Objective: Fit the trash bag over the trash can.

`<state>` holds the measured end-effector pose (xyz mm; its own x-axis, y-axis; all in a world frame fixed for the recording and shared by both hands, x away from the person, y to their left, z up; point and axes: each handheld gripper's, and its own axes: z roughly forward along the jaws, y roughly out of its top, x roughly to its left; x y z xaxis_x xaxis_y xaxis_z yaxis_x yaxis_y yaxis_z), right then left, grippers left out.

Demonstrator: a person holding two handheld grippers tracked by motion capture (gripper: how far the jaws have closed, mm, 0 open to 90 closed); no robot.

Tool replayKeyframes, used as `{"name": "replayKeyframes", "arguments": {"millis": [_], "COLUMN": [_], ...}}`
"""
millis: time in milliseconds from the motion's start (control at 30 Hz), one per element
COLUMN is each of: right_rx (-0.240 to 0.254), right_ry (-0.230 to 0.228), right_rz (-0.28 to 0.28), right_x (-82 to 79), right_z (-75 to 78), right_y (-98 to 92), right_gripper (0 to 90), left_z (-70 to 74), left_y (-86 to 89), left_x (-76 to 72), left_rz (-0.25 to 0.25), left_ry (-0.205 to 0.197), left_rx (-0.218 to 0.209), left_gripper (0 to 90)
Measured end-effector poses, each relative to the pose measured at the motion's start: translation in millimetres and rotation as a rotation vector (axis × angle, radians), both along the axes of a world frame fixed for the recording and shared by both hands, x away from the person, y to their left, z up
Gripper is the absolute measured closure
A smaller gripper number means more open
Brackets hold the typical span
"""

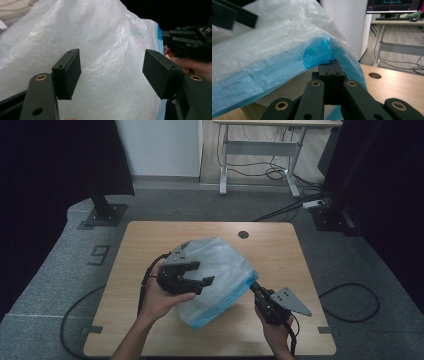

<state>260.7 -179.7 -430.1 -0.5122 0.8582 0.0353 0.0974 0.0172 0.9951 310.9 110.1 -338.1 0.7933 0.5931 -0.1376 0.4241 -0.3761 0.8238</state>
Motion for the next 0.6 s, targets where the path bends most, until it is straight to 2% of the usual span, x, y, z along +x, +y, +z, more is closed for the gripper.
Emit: {"name": "replayKeyframes", "arguments": {"millis": [233, 367, 433, 600], "right_rx": [0.002, 0.002, 0.002, 0.003], "right_ry": [-0.007, -0.007, -0.008, -0.008], "right_rz": [0.020, 0.025, 0.029, 0.035], "right_x": [0.8, 1.4, 1.2, 0.6], "right_z": [6.3, 6.5, 6.3, 7.1], "right_y": [6.0, 7.7, 8.8, 11.0], "right_gripper": [89.2, 89.2, 89.2, 89.2], "left_z": [-10.9, -18.2, -21.5, -27.2], "left_y": [-4.4, -7.1, -8.2, -10.9], "left_x": [1.6, 1.3, 1.4, 1.5], "left_rz": [-0.010, -0.028, -0.032, -0.039], "left_ry": [0.014, 0.022, 0.027, 0.031], "left_rx": [0.026, 0.042, 0.047, 0.069], "left_gripper": [23.2, 23.0, 25.3, 42.0]}}
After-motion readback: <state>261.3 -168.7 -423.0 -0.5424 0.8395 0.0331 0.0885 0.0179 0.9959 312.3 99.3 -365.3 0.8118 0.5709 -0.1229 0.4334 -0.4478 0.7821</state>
